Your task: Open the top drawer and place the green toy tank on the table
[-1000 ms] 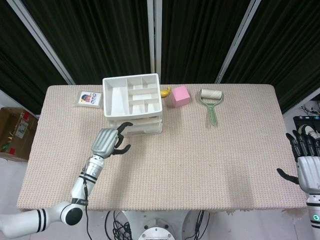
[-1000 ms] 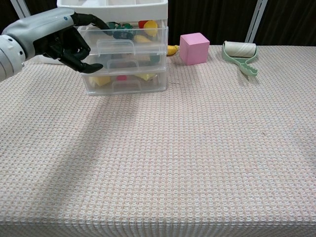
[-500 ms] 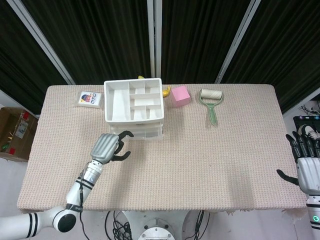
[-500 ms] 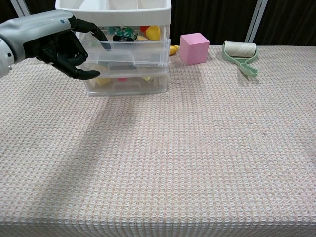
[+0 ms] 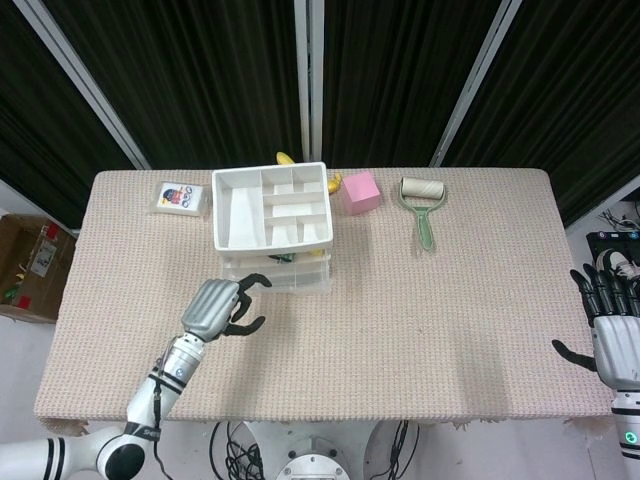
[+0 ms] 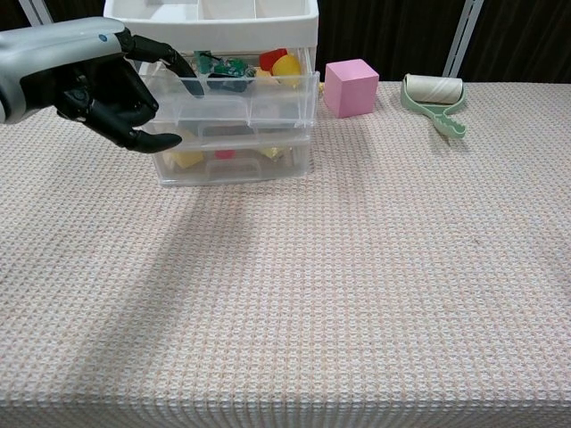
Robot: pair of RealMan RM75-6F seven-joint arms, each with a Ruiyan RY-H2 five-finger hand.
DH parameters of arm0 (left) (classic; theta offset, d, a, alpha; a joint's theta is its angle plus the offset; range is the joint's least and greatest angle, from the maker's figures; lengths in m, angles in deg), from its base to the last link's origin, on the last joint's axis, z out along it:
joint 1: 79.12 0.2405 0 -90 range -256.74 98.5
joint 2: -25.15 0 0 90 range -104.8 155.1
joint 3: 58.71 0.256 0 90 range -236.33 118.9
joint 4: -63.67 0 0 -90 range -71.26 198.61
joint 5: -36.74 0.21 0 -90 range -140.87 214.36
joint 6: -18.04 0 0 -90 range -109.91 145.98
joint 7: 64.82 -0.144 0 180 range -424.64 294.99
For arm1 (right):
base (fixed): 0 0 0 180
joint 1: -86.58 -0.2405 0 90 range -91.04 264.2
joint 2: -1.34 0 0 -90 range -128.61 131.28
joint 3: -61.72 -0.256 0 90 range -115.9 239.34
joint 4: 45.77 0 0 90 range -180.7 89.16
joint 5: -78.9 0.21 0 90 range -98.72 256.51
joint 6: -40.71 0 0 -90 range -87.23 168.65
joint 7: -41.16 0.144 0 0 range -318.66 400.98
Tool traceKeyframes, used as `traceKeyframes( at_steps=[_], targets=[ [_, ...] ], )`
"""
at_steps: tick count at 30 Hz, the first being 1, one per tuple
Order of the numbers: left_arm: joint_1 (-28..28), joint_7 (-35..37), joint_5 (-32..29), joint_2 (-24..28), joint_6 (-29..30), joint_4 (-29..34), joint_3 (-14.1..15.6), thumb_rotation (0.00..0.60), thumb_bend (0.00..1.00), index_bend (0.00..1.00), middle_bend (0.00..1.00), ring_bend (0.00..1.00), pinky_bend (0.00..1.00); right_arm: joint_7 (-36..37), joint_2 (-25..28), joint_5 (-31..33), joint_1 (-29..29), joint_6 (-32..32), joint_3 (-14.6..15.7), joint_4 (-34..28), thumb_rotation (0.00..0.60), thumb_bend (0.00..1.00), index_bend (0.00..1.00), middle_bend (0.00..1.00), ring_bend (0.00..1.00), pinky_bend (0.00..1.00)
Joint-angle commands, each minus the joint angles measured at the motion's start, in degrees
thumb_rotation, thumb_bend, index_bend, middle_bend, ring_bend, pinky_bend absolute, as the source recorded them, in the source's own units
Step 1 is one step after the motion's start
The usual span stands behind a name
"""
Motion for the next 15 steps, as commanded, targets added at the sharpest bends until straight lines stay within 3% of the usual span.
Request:
traceKeyframes(
  at_steps=[1, 15],
  targets=[
    [0.6, 0.8, -0.3, -0.3, 0.9, 1.0, 0.4, 0.600, 0.29, 0.37, 0.90, 1.00, 1.00, 0.2, -0.1, 0.0, 0.0, 0.0, 0.0, 0.2, 0.600, 0.03, 0.00, 0.00, 0.00, 0.00],
    [2.5, -3.2, 2.4, -1.7, 5.2, 5.1, 4.0, 0.600, 0.29, 0.37, 0.90, 1.00, 1.00, 1.0, -0.2, 0.0, -0.2, 0.3, 0.0, 0.9, 0.600, 0.03, 0.00, 0.00, 0.00, 0.00]
  ],
)
